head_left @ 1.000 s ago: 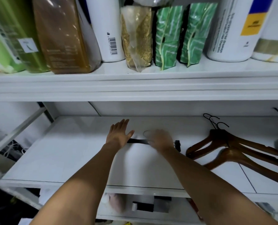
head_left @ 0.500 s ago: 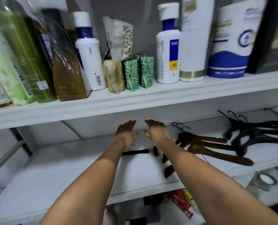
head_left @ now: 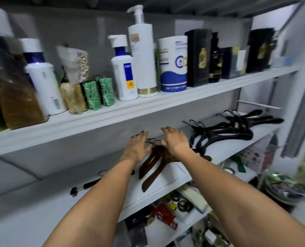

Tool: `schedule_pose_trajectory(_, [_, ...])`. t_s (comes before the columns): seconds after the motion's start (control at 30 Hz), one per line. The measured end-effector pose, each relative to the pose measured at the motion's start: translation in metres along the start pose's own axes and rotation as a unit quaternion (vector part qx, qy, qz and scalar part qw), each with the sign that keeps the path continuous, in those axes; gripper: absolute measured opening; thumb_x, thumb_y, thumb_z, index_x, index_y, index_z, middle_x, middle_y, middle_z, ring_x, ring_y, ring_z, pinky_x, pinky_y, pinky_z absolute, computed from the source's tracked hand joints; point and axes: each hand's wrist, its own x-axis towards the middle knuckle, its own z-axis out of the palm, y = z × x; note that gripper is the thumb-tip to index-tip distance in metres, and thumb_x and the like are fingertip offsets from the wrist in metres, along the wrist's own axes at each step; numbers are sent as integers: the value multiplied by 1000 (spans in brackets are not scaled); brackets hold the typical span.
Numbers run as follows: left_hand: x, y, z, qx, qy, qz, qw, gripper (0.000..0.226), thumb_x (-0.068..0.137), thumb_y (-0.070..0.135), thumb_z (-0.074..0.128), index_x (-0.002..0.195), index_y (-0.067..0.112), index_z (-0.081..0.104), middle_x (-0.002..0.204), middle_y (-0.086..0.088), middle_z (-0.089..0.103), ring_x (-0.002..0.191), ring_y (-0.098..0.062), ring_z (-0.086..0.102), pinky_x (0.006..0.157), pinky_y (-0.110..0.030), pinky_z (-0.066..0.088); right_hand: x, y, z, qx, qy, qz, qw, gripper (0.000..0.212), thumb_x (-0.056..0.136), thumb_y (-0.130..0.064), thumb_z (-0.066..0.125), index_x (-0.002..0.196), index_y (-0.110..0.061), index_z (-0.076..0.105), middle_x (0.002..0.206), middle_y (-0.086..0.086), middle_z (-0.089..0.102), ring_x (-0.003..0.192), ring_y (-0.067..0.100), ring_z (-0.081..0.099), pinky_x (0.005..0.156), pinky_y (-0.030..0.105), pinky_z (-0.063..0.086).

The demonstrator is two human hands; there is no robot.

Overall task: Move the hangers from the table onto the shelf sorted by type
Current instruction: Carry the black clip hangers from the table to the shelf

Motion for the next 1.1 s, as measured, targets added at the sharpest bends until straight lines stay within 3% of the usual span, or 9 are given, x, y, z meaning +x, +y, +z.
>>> schedule_pose_trajectory(0.27, [37, 111, 28, -34, -11, 95, 995, 61, 98, 40, 39, 151, 25, 13, 160, 2, 9, 147, -20, 11, 119, -33, 7, -44, 114, -37, -72, 39, 113, 990, 47, 94, -33, 47, 137, -14, 42, 132, 8, 52, 122, 27, 47, 99, 37, 34])
schedule_pose_trajectory(0.5, [71, 221, 45, -36, -10, 192, 981, 60, 98, 38, 42, 150, 20, 19, 159, -2, 17, 145, -22, 19, 120, -35, 11, -87, 217, -71, -95, 59, 193, 975, 53, 96, -34, 46, 145, -20, 33, 144, 3, 43, 128, 25, 44, 105, 37, 30])
schedule_pose_trajectory(0.77, [103, 367, 69, -33, -19, 303, 952, 62, 98, 39, 39, 151, 17, 15, 159, -1, 16, 146, -16, 14, 121, -37, 8, -147, 335, -121, -122, 70, 291, 946, 55, 98, -33, 45, 148, -18, 28, 152, 5, 35, 138, 21, 34, 114, 38, 22])
schedule_pose_trajectory(1.1, [101, 564, 103, -50, -21, 433, 900, 63, 98, 39, 40, 151, 16, 16, 158, -4, 19, 145, -18, 19, 120, -35, 12, -258, 466, -181, -187, 89, 413, 887, 51, 97, -31, 44, 145, -18, 32, 145, 4, 42, 133, 22, 40, 112, 39, 22])
